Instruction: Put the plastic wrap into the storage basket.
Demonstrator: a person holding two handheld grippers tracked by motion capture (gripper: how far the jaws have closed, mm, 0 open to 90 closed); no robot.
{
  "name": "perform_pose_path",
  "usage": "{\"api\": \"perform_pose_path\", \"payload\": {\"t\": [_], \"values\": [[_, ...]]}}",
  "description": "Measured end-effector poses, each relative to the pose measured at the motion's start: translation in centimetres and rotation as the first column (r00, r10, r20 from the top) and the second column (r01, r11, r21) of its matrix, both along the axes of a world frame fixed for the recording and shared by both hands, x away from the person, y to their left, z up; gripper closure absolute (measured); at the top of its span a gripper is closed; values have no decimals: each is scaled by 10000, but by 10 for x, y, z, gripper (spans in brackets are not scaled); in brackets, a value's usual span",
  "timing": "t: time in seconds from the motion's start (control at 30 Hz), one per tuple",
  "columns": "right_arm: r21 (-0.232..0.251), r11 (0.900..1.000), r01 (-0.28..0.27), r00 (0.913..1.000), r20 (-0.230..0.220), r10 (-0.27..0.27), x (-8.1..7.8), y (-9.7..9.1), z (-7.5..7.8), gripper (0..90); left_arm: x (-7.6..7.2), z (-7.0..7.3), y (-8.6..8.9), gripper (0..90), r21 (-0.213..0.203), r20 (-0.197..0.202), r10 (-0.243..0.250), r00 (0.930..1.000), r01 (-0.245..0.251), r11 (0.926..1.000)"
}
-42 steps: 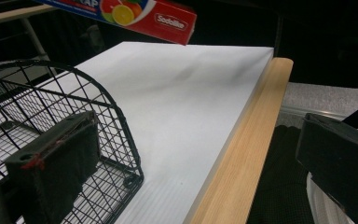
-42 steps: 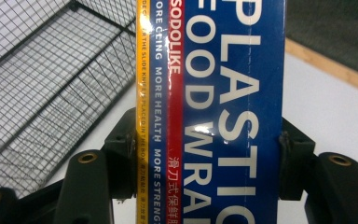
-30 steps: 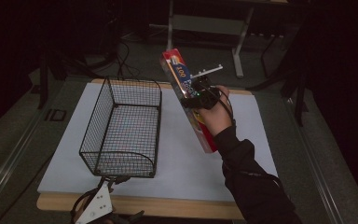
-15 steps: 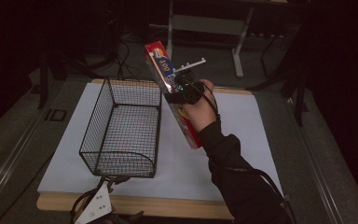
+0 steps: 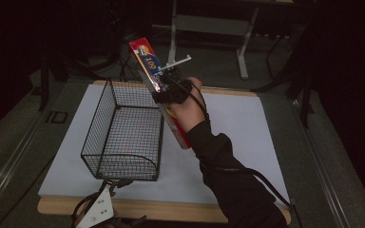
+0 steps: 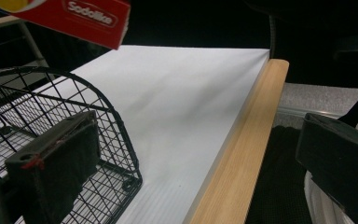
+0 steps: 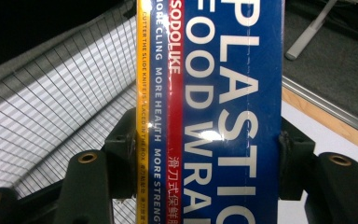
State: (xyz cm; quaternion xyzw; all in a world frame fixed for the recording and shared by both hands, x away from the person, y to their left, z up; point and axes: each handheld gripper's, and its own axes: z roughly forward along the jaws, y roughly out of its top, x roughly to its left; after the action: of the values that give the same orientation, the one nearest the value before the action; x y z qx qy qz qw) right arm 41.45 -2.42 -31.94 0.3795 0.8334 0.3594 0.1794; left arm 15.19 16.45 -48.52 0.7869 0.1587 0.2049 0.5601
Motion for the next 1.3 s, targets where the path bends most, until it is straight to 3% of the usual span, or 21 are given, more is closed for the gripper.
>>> {"api": "perform_pose_path", "payload": {"t": [0.17,0.53,0.8,1.3], "values": [[268,9995,-142,9999,-10,142,-1,14,3,396,0,0,0,2,29,-3,-5,10000,5,10000],[177,9990,-417,9990,150,414,-7,48,3,396,-1,0,0,2,-14,32,-67,10000,67,10000],[387,9967,-709,9975,72,707,-9,72,-1,396,-2,1,0,1,-107,54,-117,9999,117,9999],[602,9925,-1064,9943,14,1065,-19,118,-21,396,-3,1,1,1,-194,60,-87,9999,89,9998]]}}
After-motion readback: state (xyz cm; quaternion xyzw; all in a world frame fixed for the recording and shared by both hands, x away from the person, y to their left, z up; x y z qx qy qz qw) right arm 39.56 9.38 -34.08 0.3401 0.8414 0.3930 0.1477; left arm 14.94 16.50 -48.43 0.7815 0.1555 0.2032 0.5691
